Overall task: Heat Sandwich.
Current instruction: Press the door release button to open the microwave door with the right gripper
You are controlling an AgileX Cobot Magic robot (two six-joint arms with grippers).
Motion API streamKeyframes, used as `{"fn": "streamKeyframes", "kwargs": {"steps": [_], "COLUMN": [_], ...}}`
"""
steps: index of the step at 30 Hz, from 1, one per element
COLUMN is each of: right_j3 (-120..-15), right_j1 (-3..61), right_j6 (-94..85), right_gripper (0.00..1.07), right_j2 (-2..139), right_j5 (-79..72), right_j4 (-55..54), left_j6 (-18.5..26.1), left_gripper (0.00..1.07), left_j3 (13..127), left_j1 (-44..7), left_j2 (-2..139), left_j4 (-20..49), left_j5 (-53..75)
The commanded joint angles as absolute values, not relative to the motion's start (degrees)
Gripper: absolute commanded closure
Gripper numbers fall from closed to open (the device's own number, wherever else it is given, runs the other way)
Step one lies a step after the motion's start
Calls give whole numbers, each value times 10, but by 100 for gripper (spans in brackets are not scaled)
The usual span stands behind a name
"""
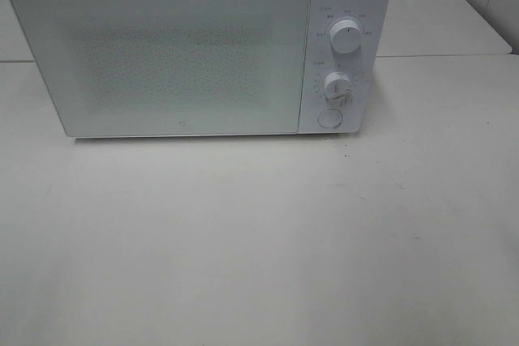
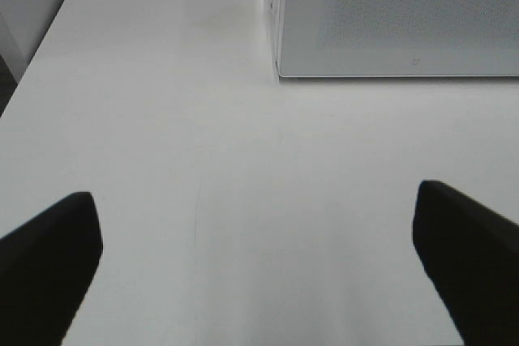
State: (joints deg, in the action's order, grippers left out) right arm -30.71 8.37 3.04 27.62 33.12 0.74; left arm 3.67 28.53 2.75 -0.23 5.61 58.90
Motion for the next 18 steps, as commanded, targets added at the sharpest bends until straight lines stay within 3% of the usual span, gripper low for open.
{"fn": "streamKeyframes", "kwargs": {"steps": [1, 18], "right_j3": [-311, -311], "right_j1": [80, 80], "right_j6": [29, 29], "right_gripper": [32, 32], "right_j2": [316, 500], "right_j5": [278, 49], "right_j4": [9, 9], "left_j6": [37, 37], "left_gripper": [5, 5], "left_j3": [284, 284], "left_j1": [28, 28], "left_j2": [-18, -18], "left_j4": [57, 57], "left_j5": [590, 590]}}
